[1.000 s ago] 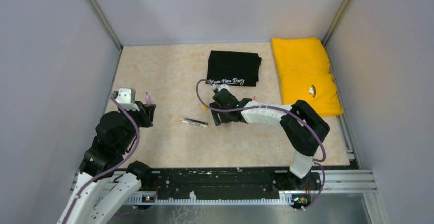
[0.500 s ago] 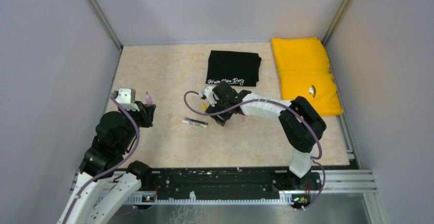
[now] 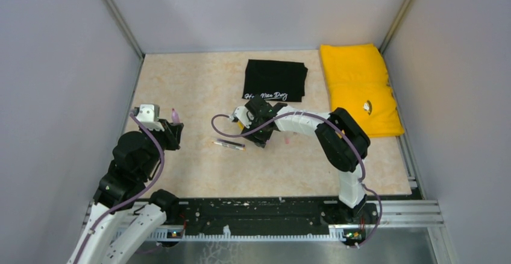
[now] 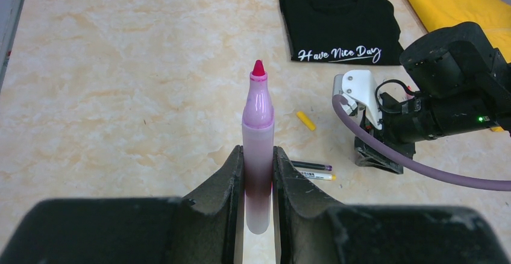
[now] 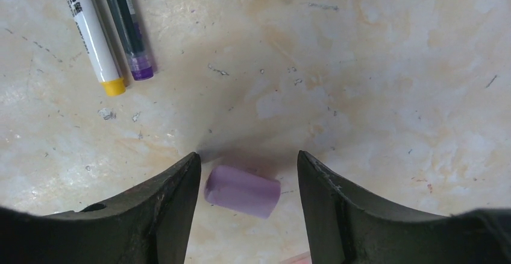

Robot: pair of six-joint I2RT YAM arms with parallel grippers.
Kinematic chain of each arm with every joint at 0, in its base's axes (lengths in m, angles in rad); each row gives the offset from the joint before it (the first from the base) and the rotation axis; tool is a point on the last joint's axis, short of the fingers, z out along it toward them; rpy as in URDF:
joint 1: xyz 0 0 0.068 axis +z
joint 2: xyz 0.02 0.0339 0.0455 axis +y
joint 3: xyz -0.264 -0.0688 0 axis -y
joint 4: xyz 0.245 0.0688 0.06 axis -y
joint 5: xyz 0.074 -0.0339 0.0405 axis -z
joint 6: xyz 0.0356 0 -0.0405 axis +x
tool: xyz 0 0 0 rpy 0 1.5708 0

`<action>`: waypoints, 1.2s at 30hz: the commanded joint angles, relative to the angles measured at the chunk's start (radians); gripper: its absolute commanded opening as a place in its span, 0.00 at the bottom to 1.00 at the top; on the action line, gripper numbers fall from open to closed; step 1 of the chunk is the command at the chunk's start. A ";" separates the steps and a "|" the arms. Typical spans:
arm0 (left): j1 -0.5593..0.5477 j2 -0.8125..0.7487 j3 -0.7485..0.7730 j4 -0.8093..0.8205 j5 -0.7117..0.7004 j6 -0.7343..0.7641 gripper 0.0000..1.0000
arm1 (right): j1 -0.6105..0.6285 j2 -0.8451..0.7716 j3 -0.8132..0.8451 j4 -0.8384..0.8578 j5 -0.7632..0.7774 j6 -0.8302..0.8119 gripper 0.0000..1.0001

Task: Insert the pens into the pen caps

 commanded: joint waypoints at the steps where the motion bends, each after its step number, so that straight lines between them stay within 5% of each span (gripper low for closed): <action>1: -0.002 -0.005 -0.006 0.009 0.000 0.018 0.00 | 0.000 0.016 0.024 -0.058 -0.038 0.012 0.60; 31: -0.001 0.001 -0.007 0.014 0.007 0.023 0.00 | 0.001 -0.145 -0.155 -0.093 -0.066 0.310 0.65; 36: -0.002 0.001 -0.008 0.013 0.007 0.023 0.00 | 0.002 -0.157 -0.141 -0.066 0.061 0.354 0.66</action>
